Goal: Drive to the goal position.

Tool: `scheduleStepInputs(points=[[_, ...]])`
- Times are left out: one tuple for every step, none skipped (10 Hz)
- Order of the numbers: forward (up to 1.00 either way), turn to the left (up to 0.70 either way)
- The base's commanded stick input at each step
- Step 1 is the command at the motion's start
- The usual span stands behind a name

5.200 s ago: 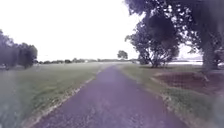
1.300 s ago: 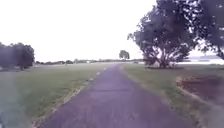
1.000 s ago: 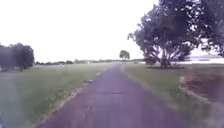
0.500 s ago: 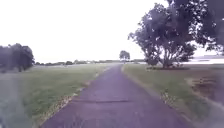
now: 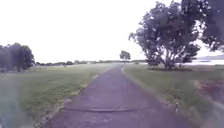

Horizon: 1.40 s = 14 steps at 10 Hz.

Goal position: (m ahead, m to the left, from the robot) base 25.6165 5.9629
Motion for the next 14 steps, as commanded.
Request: scheduleStepInputs(points=[[0.7,0.0],[0.7,0.0],[0.7,0.0],[0.7,0.0],[0.7,0.0],[0.7,0.0],[0.7,0.0],[0.7,0.0],[0.7,0.0],[0.7,0.0],[0.7,0.0],[0.7,0.0],[0.7,0.0],[0.7,0.0]])
